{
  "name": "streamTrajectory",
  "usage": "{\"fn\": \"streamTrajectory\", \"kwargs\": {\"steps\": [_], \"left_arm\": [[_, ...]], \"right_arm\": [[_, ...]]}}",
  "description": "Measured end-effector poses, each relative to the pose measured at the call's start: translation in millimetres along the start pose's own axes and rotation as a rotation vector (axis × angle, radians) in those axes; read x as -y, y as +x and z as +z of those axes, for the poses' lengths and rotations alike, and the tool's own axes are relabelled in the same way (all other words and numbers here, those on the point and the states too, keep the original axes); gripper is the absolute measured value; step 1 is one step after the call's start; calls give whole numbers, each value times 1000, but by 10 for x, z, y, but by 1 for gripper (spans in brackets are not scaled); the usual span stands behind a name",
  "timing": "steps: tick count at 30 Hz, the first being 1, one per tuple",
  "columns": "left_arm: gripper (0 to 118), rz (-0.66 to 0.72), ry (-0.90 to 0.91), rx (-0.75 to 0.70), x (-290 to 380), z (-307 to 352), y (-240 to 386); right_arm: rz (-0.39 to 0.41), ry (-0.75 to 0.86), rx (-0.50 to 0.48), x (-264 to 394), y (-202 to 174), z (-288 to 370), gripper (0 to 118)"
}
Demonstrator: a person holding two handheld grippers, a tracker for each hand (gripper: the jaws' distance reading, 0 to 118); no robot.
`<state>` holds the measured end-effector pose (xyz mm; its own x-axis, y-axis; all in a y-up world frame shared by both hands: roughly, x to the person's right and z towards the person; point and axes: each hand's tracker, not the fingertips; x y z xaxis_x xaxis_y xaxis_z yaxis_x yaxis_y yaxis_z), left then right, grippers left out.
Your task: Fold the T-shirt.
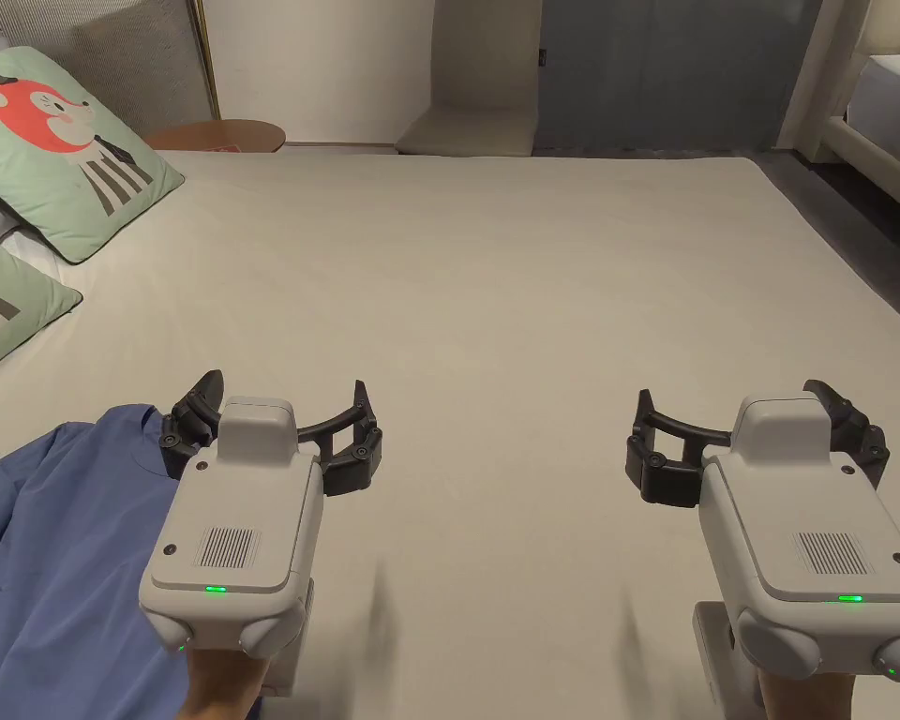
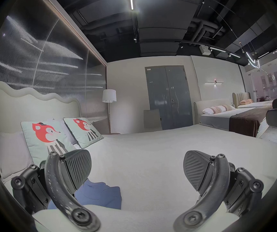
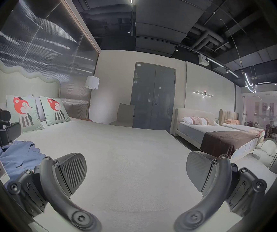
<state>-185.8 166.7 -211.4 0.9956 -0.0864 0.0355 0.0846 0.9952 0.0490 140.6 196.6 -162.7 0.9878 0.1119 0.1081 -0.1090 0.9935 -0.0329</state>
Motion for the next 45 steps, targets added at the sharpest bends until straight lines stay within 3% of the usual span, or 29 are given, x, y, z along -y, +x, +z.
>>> {"fn": "streamTrajectory", "kwargs": {"steps": [28, 30, 31, 32, 33, 34, 45], "left_arm": [[108, 12, -2, 4, -19, 17, -3], [89, 14, 0, 3, -26, 30, 5], [67, 17, 3, 7, -28, 40, 9], [22, 18, 4, 9, -29, 47, 13], [1, 19, 1, 7, -33, 39, 26], [0, 13, -5, -11, -30, 26, 38], [0, 34, -10, -22, -24, 74, -118]], "right_arm": [[8, -6, 0, -18, -3, 12, 118], [13, -6, 14, -22, -15, 30, 105], [9, -5, 15, -28, -20, 48, 84], [11, -7, 25, -35, -33, 55, 39], [22, -17, 44, -40, -41, 43, 6], [29, -27, 46, -42, -42, 20, 1], [2, -37, 0, -64, -102, -85, 1]]}}
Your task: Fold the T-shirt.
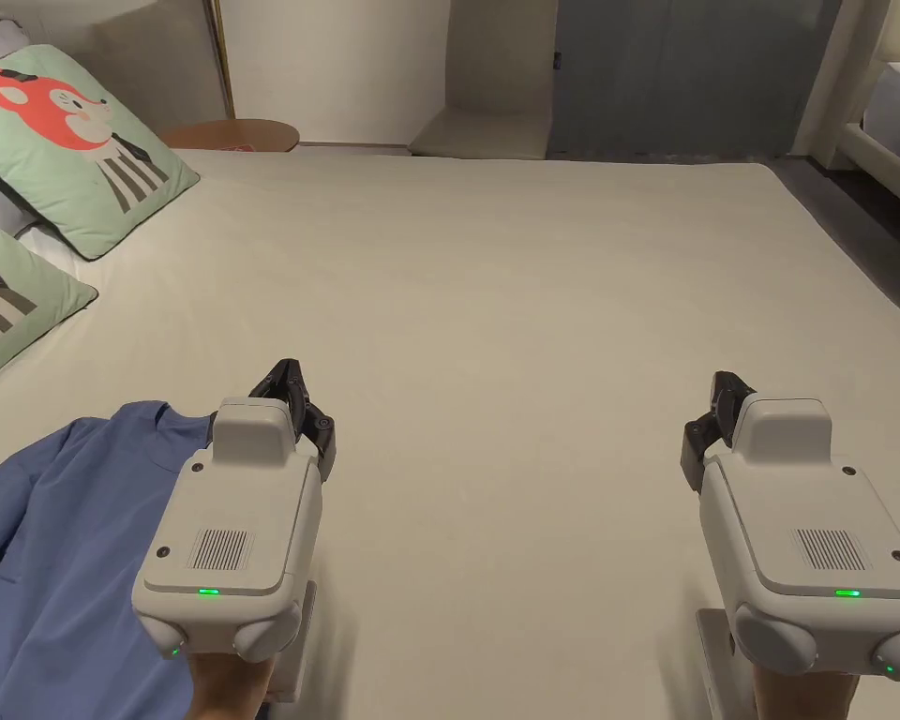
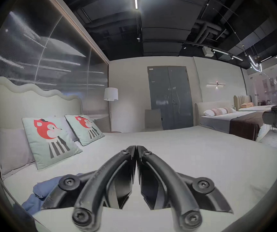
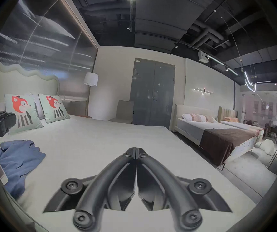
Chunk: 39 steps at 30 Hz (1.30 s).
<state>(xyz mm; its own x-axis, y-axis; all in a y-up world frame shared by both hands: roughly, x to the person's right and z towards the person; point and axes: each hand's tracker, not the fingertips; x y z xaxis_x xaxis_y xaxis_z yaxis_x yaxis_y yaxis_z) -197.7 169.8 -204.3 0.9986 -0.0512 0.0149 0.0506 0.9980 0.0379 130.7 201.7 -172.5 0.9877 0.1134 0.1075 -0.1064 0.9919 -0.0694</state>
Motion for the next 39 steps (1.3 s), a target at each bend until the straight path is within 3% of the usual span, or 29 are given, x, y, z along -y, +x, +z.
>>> {"fn": "streamTrajectory", "kwargs": {"steps": [5, 19, 26, 32, 34, 36, 38, 39], "left_arm": [[0, 5, -8, -101, -4, 114, -440], [0, -36, -64, -493, 29, 981, -1981], [0, -23, -102, -588, 101, 1290, -2360], [0, -3, -139, -594, 128, 1305, -2456], [10, 20, -170, -564, 137, 1243, -2473], [49, 66, -229, -514, 127, 1122, -2484], [97, 115, -301, -471, 130, 970, -2483], [107, 132, -326, -468, 152, 873, -2463]], "right_arm": [[-13, 8, -109, -11, -393, -173, 1], [-7, 22, -530, -2, -2175, -306, 1], [0, 15, -621, -53, -2587, -172, 1], [7, 11, -642, -145, -2637, -158, 1], [8, 11, -639, -153, -2630, -165, 1], [5, 11, -628, -143, -2576, -182, 1], [3, 8, -618, -143, -2533, -203, 1], [3, 8, -609, -122, -2500, -224, 1]]}}
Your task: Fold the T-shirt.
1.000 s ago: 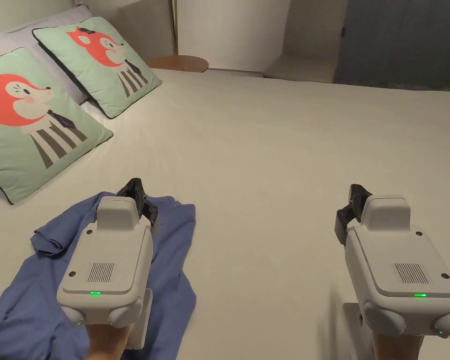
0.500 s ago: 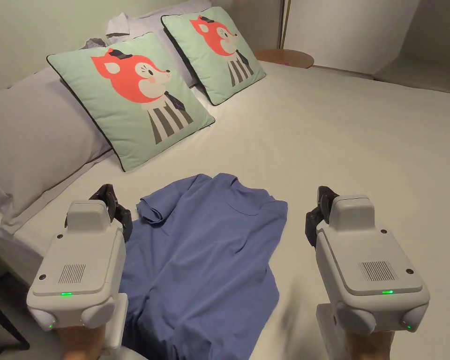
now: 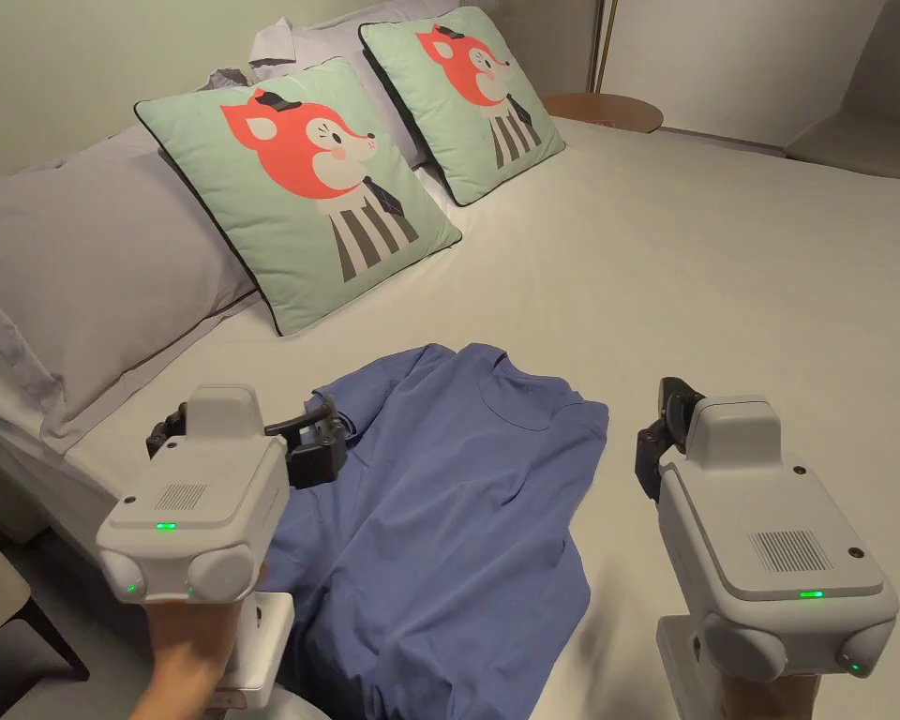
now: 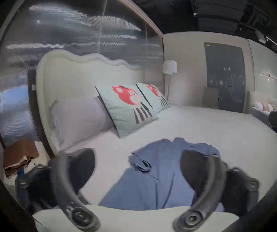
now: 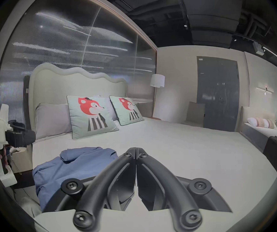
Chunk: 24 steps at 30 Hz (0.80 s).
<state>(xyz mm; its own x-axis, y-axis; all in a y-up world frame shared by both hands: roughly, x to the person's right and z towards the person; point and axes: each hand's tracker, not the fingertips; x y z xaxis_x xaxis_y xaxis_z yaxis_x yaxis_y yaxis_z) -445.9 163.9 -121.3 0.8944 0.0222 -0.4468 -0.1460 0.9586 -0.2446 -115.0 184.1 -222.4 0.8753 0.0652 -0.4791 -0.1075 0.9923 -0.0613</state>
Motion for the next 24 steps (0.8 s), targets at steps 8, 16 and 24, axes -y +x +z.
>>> {"fn": "streamTrajectory", "kwargs": {"steps": [8, 16, 24], "left_arm": [[109, -35, -285, 119, 163, -590, 491], [98, -70, -528, 158, 531, -1087, 907], [35, -98, -604, 168, 667, -1053, 1103]], "right_arm": [[-9, -18, 54, 44, 239, 85, 1], [-15, -51, 105, 144, 527, 56, 1], [-26, -76, 139, 258, 705, 111, 1]]}}
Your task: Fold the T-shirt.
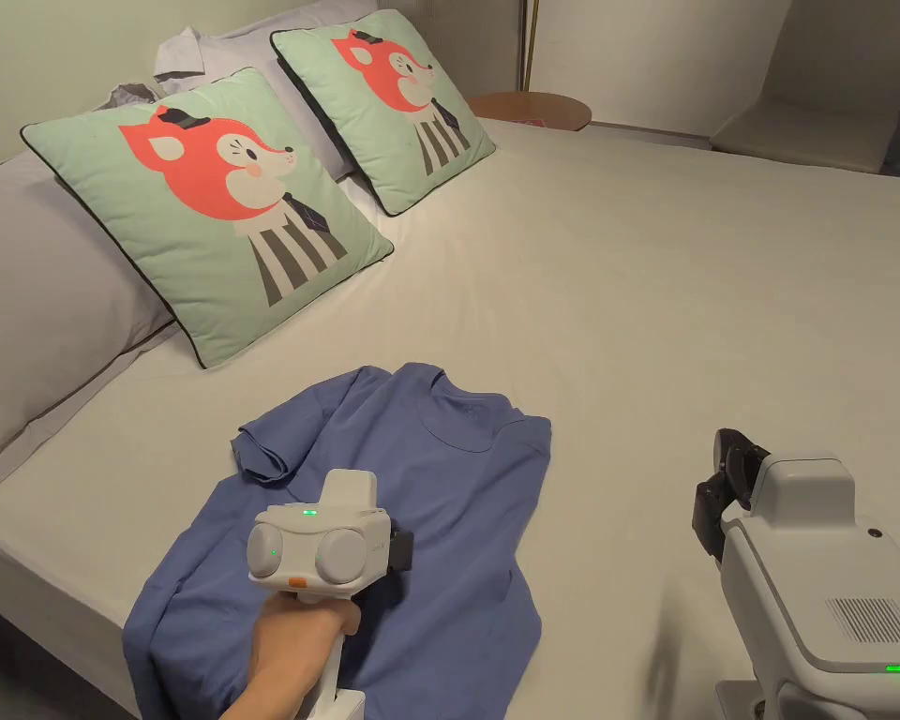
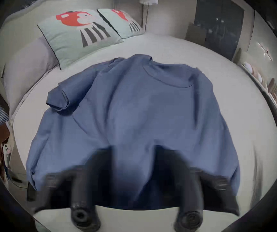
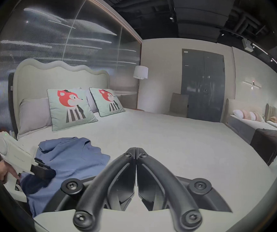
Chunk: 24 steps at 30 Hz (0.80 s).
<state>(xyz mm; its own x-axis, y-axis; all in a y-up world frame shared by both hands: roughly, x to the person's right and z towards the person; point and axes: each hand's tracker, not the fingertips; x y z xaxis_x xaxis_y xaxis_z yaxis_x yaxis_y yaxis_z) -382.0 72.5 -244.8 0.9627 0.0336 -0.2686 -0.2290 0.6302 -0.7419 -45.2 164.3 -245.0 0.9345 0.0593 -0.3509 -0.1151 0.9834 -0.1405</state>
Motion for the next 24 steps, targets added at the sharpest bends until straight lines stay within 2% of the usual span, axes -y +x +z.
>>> {"fn": "streamTrajectory", "kwargs": {"steps": [1, 2, 12, 18, 24], "left_arm": [[8, -4, 0, 3, -10, 12, 6], [4, -15, -1, -5, -11, 33, -4], [4, 63, 208, 161, -343, 888, -45], [3, -40, 374, 272, -771, 1515, 308], [4, -150, 516, 441, -1201, 2108, 923]], "right_arm": [[-2, -1, 2, -32, -10, 56, 1], [-5, -4, 3, -35, 1, 65, 1], [-16, 23, 13, -74, 130, 190, 1], [-34, 52, 46, -85, 306, 312, 1], [-46, 81, 102, -195, 577, 621, 1]]}}
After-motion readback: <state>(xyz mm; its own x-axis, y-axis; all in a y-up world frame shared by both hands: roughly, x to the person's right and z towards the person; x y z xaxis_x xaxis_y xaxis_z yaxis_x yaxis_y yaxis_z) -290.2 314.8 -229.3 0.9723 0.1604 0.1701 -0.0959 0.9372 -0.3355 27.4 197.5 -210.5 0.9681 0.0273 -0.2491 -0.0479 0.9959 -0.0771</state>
